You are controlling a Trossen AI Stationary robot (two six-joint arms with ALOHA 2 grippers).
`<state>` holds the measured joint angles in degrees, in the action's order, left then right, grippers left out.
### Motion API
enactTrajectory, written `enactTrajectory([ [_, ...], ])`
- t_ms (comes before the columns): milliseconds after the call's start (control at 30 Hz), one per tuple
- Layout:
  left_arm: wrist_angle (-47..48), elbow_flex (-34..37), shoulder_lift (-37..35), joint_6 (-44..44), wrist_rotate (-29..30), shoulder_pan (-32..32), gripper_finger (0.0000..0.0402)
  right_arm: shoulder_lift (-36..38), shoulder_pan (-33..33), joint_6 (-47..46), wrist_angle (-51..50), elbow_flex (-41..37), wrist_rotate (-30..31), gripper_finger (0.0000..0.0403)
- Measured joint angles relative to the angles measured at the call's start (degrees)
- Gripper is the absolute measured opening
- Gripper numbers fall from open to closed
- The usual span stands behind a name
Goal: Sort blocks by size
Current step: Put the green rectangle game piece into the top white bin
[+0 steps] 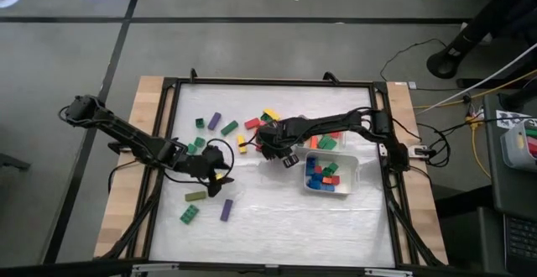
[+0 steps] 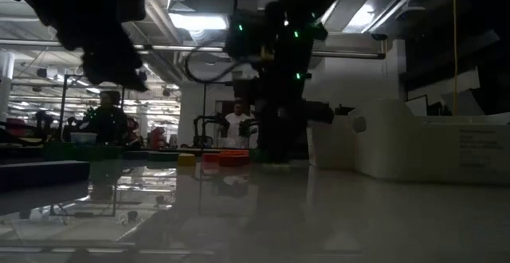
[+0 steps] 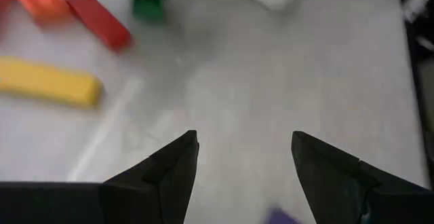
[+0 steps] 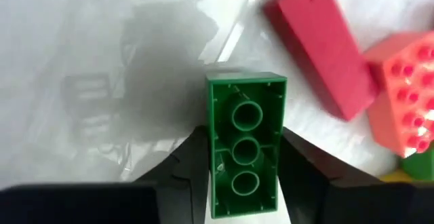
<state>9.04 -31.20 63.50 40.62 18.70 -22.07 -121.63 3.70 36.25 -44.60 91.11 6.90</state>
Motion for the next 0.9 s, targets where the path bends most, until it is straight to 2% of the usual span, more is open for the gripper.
enactTrajectory([
  [200, 5.29, -0.02, -0.78, 10.55, -21.16, -0.18, 0.0225, 0.25, -0.87, -1.37, -13.49, 10.40, 0.04, 0.0134],
  [300, 8.46, -0.02, -1.00, 20.37, -32.05, -1.51, 0.0225, 0.27, -0.82, -3.18, -19.29, 15.35, 0.00, 0.0146],
  [400, 10.92, -0.02, -1.00, 30.50, -39.75, -3.92, 0.0225, 0.27, -0.82, -4.99, -25.16, 19.35, 0.00, 0.0149],
  [533, 10.62, -0.04, -1.14, 38.82, -43.00, -7.45, 0.0225, 0.30, -0.82, -7.81, -31.80, 22.37, -0.02, 0.0142],
  [800, 10.99, -0.07, -1.59, 49.72, -42.63, -13.56, 0.0225, 0.43, -0.65, -14.47, -45.61, 21.45, 0.02, 0.0146],
  [900, 12.18, -0.07, -1.59, 53.00, -41.95, -15.64, 0.0225, 1.54, -0.65, -16.47, -45.16, 19.82, 1.42, 0.0147],
])
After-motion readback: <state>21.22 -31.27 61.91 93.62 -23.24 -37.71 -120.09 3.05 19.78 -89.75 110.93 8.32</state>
